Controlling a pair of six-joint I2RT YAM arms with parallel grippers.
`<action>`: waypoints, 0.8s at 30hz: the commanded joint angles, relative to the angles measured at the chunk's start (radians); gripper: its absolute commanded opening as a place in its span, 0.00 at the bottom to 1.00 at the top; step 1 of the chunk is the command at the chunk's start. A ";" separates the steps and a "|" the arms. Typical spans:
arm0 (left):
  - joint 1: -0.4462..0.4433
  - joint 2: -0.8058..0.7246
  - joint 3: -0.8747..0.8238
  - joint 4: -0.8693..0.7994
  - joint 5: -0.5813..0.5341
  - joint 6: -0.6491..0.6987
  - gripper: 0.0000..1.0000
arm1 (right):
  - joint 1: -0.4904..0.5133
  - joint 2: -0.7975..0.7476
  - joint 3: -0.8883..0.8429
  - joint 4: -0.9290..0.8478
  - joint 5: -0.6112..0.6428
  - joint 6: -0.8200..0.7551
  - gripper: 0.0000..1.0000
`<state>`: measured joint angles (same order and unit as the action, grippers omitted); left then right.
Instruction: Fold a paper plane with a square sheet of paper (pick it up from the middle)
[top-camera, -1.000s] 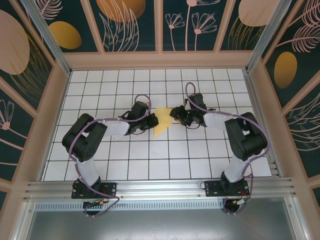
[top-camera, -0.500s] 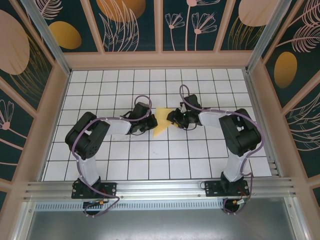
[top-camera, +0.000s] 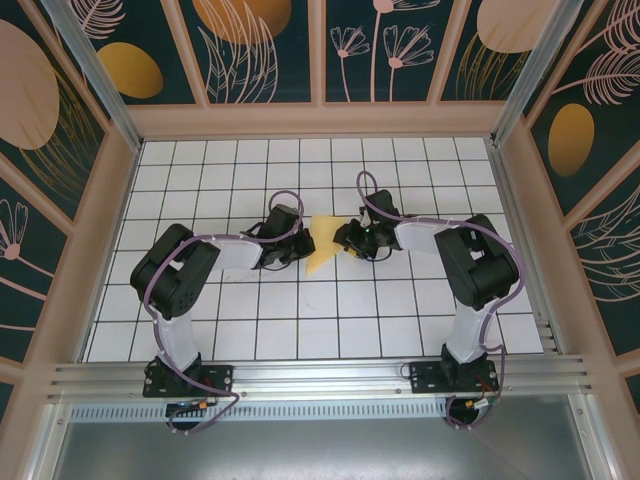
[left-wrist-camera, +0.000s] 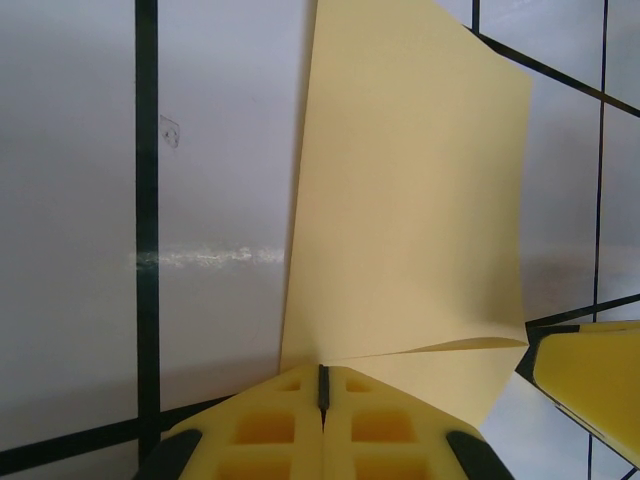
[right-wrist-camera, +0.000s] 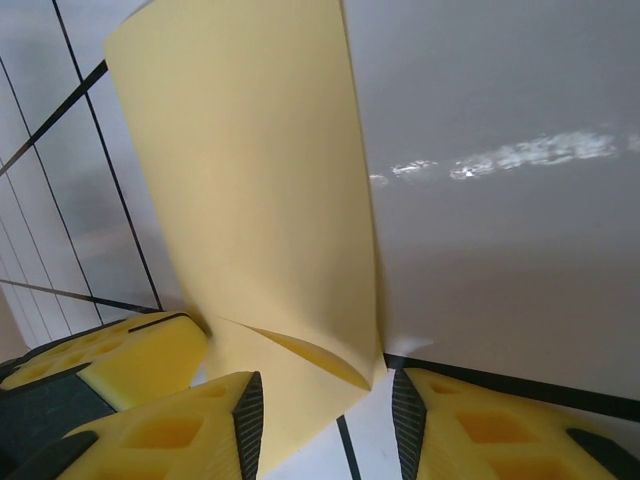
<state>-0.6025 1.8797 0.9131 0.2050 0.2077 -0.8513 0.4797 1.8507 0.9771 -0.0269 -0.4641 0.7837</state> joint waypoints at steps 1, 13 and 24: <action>-0.003 0.025 -0.001 -0.053 -0.021 -0.013 0.00 | 0.004 0.006 0.021 -0.027 0.022 -0.005 0.42; -0.003 0.027 0.002 -0.055 -0.019 -0.013 0.00 | 0.008 0.011 0.002 0.075 -0.080 0.020 0.28; -0.004 0.018 0.014 -0.059 -0.010 -0.002 0.00 | 0.007 0.054 -0.008 0.133 -0.157 0.058 0.22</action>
<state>-0.6025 1.8797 0.9131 0.2047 0.2081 -0.8513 0.4797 1.8866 0.9768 0.0780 -0.5850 0.8234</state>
